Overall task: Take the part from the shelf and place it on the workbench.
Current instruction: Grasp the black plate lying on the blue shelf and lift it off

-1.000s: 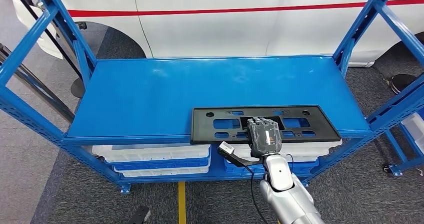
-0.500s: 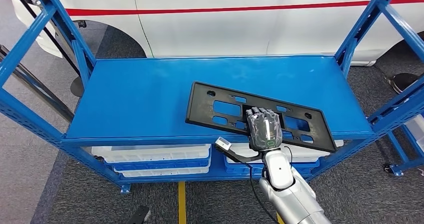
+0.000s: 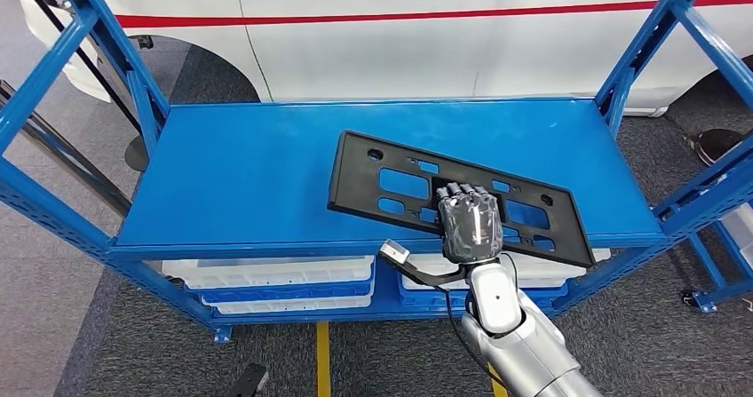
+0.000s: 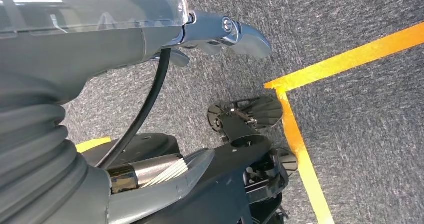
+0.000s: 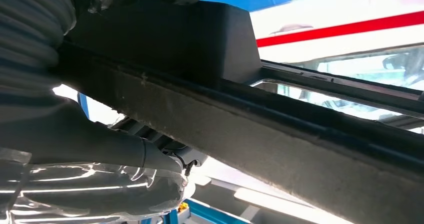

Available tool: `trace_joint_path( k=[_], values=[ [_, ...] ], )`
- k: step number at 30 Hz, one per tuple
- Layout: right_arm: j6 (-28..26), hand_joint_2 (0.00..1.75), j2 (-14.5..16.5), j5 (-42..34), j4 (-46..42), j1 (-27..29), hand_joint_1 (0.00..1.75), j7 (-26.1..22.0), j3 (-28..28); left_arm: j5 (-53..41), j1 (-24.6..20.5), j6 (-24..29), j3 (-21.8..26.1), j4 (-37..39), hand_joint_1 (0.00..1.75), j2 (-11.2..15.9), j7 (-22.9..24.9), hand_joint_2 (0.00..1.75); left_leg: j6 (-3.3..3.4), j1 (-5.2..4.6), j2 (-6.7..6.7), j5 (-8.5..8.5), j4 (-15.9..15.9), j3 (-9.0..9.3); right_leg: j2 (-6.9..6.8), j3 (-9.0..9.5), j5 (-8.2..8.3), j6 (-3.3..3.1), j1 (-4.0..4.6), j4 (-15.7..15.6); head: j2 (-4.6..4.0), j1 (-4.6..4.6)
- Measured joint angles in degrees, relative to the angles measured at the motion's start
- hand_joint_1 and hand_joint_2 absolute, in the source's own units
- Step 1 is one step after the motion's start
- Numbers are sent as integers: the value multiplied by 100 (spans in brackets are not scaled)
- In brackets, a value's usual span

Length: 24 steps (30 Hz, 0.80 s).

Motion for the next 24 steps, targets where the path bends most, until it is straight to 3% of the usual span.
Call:
trace_joint_path(
  k=[11, 16, 19, 21, 24],
  values=[
    [2, 175, -185, 0, -151, -225, 175, 188, 375, -63, -3, 0, 2, 0, 0, -15, 1, 175, 5, -8, 0, -5, 7, -2, -1, 1, 0, 2, -8, -4, 0, -1],
    [2, 175, -217, 0, -158, -279, 175, 208, 471, -75, -7, 0, 2, 0, 0, -19, 10, 175, 43, -37, -4, -26, 36, -9, -4, 7, 2, 22, -45, -11, 0, -2],
    [2, 175, -230, 0, -160, -299, 175, 213, 502, -77, -12, -2, 2, 0, 0, -23, 11, 175, 103, -31, 4, 33, -17, 19, -5, 22, 10, 74, -56, -15, 0, -3],
    [2, 175, -244, 0, -161, -319, 175, 221, 518, -80, -25, -8, 2, 0, 0, -35, 11, 175, 160, -2, 20, 101, -110, 61, -6, -62, -189, 93, -44, 214, 0, 3],
    [3, 175, -279, 0, -157, -333, 175, 229, 539, -84, -41, -21, 2, 0, 0, -45, 11, 175, 195, -2, 29, 127, -122, 57, -7, -477, -733, 102, -46, 1208, 0, 7]
  ],
)
